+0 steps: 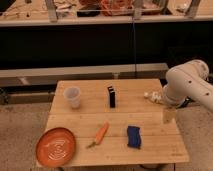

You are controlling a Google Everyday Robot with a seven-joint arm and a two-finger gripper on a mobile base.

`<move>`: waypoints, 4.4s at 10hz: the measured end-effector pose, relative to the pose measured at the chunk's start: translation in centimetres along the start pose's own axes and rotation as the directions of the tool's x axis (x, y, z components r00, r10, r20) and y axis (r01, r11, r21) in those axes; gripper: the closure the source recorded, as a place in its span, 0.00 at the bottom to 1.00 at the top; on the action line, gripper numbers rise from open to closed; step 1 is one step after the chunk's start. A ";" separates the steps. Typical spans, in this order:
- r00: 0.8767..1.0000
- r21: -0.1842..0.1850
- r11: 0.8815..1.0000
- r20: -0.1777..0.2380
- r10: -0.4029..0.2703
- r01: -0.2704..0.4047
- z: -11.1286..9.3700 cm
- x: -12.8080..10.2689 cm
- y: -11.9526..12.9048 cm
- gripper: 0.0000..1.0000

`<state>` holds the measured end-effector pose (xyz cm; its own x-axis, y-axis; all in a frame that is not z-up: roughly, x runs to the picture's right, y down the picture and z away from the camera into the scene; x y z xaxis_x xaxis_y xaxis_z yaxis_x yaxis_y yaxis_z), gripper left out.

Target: Knock the eraser over

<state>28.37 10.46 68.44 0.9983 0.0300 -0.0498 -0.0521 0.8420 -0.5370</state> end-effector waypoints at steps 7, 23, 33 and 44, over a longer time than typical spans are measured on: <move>1.000 0.000 1.000 0.000 0.000 0.000 0.0 0.0 0.0 0.20; 0.995 0.059 0.993 -0.013 -0.101 0.102 1.2 -5.0 -7.2 0.20; 0.976 0.080 0.972 -0.017 -0.218 0.219 5.8 -10.7 -10.9 0.20; 0.958 0.081 0.955 -0.001 -0.288 0.287 8.8 -13.5 -12.4 0.20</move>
<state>15.74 4.32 83.21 0.9711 -0.2139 0.1059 0.2385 0.8562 -0.4584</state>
